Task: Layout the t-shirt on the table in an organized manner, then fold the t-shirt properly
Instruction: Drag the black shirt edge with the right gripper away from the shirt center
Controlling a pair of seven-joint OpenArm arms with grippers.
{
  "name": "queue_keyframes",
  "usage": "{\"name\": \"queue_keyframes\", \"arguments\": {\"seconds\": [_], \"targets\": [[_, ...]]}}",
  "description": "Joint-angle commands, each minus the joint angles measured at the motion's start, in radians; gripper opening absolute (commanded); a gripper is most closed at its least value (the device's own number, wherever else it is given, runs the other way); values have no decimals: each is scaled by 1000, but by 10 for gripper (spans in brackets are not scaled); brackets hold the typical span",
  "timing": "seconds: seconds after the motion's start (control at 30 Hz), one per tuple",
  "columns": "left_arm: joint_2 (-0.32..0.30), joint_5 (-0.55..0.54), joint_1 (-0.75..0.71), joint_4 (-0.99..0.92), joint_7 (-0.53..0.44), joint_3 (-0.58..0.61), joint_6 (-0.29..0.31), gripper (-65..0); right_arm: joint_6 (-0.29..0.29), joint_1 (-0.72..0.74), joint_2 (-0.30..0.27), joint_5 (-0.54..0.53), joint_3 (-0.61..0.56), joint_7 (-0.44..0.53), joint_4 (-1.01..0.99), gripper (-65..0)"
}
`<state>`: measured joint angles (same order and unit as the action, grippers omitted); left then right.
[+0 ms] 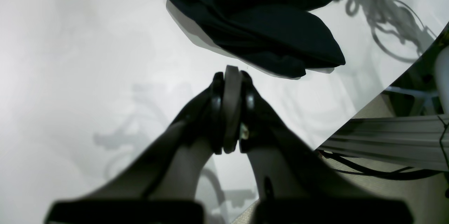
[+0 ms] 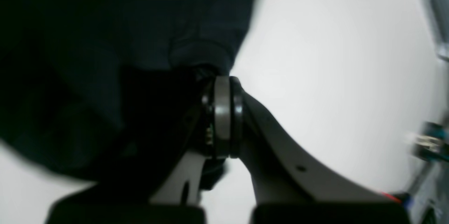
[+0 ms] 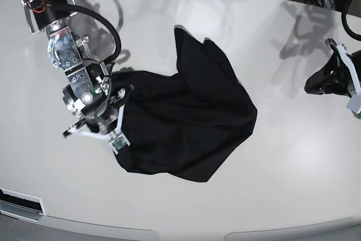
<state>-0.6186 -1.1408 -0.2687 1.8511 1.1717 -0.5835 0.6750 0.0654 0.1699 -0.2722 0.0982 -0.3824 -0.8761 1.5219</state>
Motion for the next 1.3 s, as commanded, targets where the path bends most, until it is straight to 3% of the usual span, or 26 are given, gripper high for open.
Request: {"name": "queue_keyframes", "arguments": {"seconds": [0.0,0.17,0.33,0.37,0.5,0.53,0.67,0.73,0.9,1.0,1.07,1.13,1.27], "targets": [[-22,-18,5,12,-12,-10,6,-650,-31,51,-16,15,18,11,14,-650],[-24,-18,-26,12,-12,-10,6,-650,-95,129,-49,14,100,-1,14,-650],[-28,-19,-28,12,-12,-10,6,-650,4,166,-58,4,234,59,14,-650],[-27,-19,-28,12,-12,-10,6,-650,11,166,-58,3,257,66,14,-611],[-28,-20,-28,12,-13,-10,6,-650,34,174,-80,-47,299,44,14,-281],[-30,-20,-28,12,-13,-10,6,-650,34,183,-87,-50,299,17,14,-242],[-33,-19,-34,12,-12,-10,6,-650,25,233,-104,-64,299,-79,26,-235],[-33,-19,-39,12,-12,-10,6,-650,96,240,-119,-167,299,-103,58,-235],[-33,-19,-39,12,-12,-10,6,-650,449,208,-126,-640,295,-233,99,-308],[-33,-19,-39,12,-14,-10,6,-650,624,151,-115,-907,284,-308,100,-340],[-33,-19,-39,12,-19,-10,6,-650,633,97,-98,-981,282,-315,116,-340],[-33,-19,-39,12,-19,-10,6,-650,633,34,-83,-988,280,-311,167,-340],[-32,-21,-38,12,-21,-10,6,-650,633,-93,-83,-897,216,-262,319,-340]]}}
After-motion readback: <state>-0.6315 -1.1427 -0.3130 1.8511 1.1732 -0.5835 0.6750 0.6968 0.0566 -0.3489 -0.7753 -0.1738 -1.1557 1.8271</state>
